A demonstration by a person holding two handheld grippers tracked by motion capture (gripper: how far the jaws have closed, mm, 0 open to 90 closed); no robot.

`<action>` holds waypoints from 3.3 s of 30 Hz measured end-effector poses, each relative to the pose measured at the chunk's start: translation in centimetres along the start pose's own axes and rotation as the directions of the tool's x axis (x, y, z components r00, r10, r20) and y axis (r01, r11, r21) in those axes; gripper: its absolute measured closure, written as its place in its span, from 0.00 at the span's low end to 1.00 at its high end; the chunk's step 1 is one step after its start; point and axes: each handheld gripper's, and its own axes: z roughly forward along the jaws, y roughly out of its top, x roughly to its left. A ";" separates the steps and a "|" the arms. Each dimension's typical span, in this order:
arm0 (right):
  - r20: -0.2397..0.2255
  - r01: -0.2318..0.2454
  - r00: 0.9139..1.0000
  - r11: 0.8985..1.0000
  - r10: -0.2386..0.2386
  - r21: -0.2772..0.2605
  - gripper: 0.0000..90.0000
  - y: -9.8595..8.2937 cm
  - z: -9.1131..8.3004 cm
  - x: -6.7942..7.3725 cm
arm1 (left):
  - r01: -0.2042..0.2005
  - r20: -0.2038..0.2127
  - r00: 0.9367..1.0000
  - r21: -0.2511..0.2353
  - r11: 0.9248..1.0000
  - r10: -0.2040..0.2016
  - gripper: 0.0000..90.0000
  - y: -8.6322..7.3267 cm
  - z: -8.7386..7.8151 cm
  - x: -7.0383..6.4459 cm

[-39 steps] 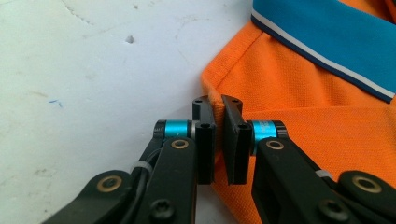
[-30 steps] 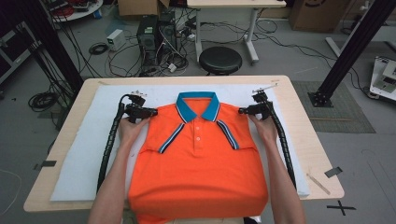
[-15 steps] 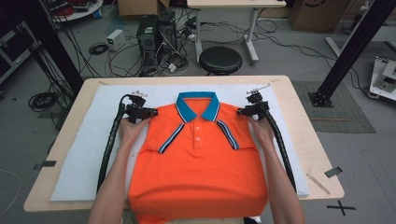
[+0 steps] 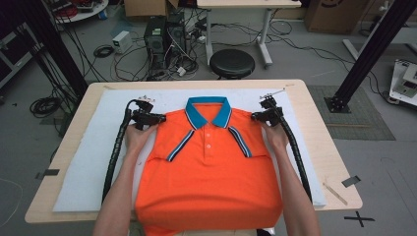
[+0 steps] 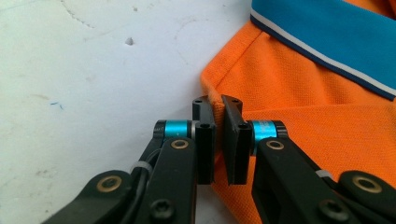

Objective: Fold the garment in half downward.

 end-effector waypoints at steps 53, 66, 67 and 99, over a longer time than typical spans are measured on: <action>-0.065 0.012 0.998 0.987 -0.023 -0.160 0.92 2.5 -5.9 0.6 | -0.016 0.038 0.999 -0.124 0.992 0.021 0.95 3.5 -6.1 -1.0; -0.144 0.017 0.989 0.983 -0.044 -0.183 0.92 -3.4 -8.0 1.3 | -0.047 0.072 0.996 -0.130 0.990 0.057 0.94 -0.9 -8.0 -4.0; -0.149 0.008 0.988 0.985 -0.034 -0.171 0.92 -3.8 -8.2 1.4 | -0.053 0.073 0.995 -0.135 0.989 0.063 0.94 -1.3 -8.3 -4.3; -0.143 0.060 0.986 0.981 -0.087 -0.183 0.93 -13.4 -10.5 4.3 | -0.077 0.163 0.981 -0.149 0.986 0.101 0.94 -8.8 -12.0 -8.2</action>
